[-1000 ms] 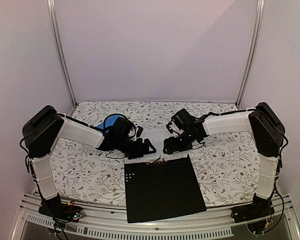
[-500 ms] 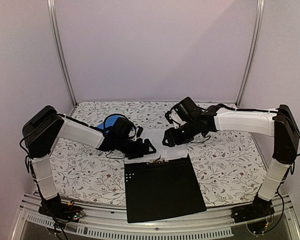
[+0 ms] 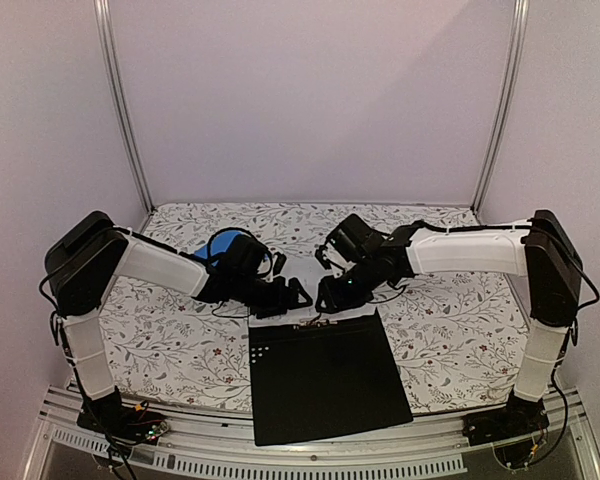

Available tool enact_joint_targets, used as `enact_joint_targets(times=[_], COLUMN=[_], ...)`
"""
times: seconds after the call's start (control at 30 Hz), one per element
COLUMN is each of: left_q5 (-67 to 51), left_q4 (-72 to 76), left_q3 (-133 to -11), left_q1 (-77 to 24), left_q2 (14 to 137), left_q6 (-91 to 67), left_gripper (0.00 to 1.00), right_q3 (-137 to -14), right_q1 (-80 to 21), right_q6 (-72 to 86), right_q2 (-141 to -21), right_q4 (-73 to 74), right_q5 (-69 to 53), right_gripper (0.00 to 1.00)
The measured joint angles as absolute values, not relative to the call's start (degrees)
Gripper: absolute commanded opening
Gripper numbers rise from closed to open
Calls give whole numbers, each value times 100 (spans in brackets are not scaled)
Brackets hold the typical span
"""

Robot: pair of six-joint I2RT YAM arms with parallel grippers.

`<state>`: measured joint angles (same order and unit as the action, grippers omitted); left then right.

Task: Put the files into the folder
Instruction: Clamp the file at the center of the board.

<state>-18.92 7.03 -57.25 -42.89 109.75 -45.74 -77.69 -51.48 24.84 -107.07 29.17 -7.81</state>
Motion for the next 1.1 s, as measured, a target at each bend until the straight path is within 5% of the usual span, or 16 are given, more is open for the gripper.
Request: enact_joint_targets(times=[0.63, 1.1], left_q5=[-1879, -1863], left_q4=[698, 698], left_q3=[-5725, -5721], left_q1=[-4292, -4296], left_q2=[10973, 10973], left_q6=[-4569, -4567], left_gripper=[86, 86], right_q3=[-8009, -8029], right_q1=[-5223, -5223], right_q6=[2685, 2703], right_q2=[-11098, -11098], right_q4=[2923, 3055], right_q5=[-939, -845], right_gripper=[19, 16])
